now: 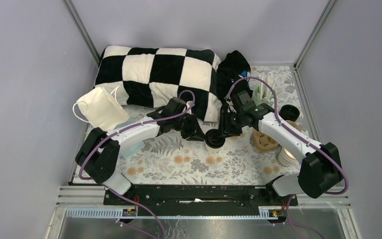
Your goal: Pack the takeout coffee
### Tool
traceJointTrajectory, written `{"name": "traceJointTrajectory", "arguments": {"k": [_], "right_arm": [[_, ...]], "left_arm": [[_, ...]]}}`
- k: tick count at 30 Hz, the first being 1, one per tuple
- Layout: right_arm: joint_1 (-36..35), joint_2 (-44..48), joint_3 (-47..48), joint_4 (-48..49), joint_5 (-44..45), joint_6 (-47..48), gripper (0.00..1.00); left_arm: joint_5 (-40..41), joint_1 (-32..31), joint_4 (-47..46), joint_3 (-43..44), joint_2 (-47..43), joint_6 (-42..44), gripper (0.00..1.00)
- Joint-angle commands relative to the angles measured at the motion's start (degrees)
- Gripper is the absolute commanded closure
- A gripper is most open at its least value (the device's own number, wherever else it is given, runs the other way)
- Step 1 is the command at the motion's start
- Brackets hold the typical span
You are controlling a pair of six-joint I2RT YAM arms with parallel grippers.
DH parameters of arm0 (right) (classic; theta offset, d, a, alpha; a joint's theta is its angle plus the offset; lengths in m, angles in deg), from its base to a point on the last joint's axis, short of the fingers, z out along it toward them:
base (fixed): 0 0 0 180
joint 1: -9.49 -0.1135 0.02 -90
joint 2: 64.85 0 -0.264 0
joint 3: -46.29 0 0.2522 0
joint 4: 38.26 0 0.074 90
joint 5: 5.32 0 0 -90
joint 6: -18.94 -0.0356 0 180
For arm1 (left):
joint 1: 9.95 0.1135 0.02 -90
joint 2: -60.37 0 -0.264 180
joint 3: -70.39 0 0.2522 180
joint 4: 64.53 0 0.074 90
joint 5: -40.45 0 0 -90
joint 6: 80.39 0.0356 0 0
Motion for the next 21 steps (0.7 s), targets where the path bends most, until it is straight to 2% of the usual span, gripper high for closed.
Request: {"name": "traceJointTrajectory", "arguments": {"k": [1, 11, 15, 21], "right_arm": [[-1.38, -1.16, -0.19, -2.12, 2.08, -1.68, 0.55], [-2.91, -1.77, 0.83, -2.69, 1.63, -2.61, 0.53], [-3.43, -1.52, 1.25, -2.68, 1.26, -3.34, 0.49], [-3.71, -1.6, 1.23, -2.0, 0.71, -4.52, 0.49]], "left_arm": [[5.35, -0.63, 2.75, -4.02, 1.57, 2.58, 0.76], [5.9, -0.7, 1.67, -7.46, -0.64, 3.26, 0.77], [4.63, -0.71, -1.6, -8.23, -2.82, 2.47, 0.7], [2.57, -0.8, -5.0, -7.98, -3.52, -0.03, 0.68]]}}
